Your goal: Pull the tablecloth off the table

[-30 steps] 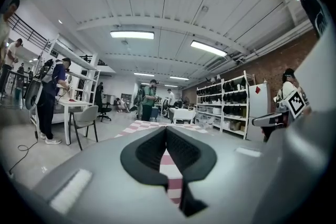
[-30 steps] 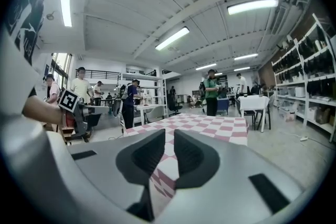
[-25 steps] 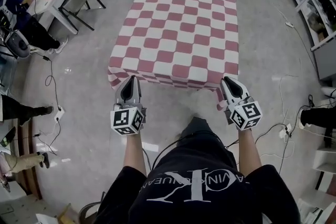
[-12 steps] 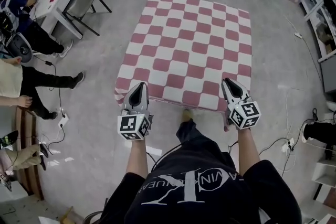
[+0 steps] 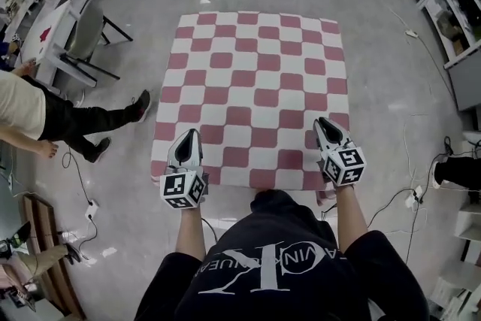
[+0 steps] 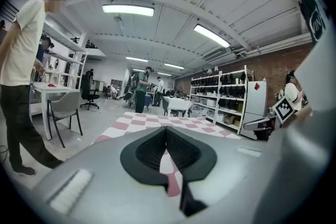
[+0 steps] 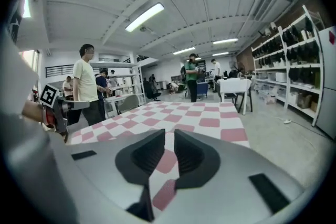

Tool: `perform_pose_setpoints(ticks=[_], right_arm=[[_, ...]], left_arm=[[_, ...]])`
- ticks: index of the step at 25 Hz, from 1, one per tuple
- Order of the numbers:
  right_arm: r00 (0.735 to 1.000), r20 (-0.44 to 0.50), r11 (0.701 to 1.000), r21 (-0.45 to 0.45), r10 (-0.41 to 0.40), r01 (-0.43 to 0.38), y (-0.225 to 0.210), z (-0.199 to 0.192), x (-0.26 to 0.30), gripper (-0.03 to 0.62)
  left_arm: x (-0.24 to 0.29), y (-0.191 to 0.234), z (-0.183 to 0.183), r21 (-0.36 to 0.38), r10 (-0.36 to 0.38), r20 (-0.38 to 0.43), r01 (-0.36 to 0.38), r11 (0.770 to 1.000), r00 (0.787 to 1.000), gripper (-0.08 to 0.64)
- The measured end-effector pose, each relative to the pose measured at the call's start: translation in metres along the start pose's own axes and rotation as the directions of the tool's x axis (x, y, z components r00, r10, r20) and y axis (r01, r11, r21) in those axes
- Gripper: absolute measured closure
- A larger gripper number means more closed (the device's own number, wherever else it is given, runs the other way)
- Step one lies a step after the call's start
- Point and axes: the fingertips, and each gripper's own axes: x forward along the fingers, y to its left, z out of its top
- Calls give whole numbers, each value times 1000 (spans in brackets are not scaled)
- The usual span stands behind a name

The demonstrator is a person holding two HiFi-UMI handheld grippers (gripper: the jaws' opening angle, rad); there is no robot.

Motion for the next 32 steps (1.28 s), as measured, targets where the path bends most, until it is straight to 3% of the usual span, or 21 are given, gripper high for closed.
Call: perform_pose_setpoints(ticks=[3, 5, 10, 13, 19, 26, 32], right_arm=[[996, -31, 996, 39, -81, 82, -28, -11, 13, 569], [992, -61, 991, 72, -109, 113, -46, -19, 19, 493], [988, -135, 981, 170, -72, 95, -69, -29, 54, 307], [982, -172, 973, 202, -76, 110, -77, -32, 75, 266], [948, -272, 952, 209, -164, 225, -114, -43, 91, 238], [901, -359, 911, 233, -244, 340, -129, -57, 101, 235], [881, -410, 926, 181, -235, 331, -114, -58, 114, 235]], left_arm=[[27, 2, -6, 4, -31, -22, 31, 1000, 999, 548], [41, -2, -10, 8, -51, -41, 52, 999, 998, 548], [58, 0, -21, 13, -70, -102, 72, 997, 992, 548], [63, 9, -28, -1, -69, -129, 69, 998, 989, 548], [79, 19, -38, -20, -67, -167, 65, 998, 984, 548], [97, 67, -45, 10, -47, -230, 50, 999, 972, 549], [107, 107, -66, 19, -29, -305, 36, 999, 952, 549]])
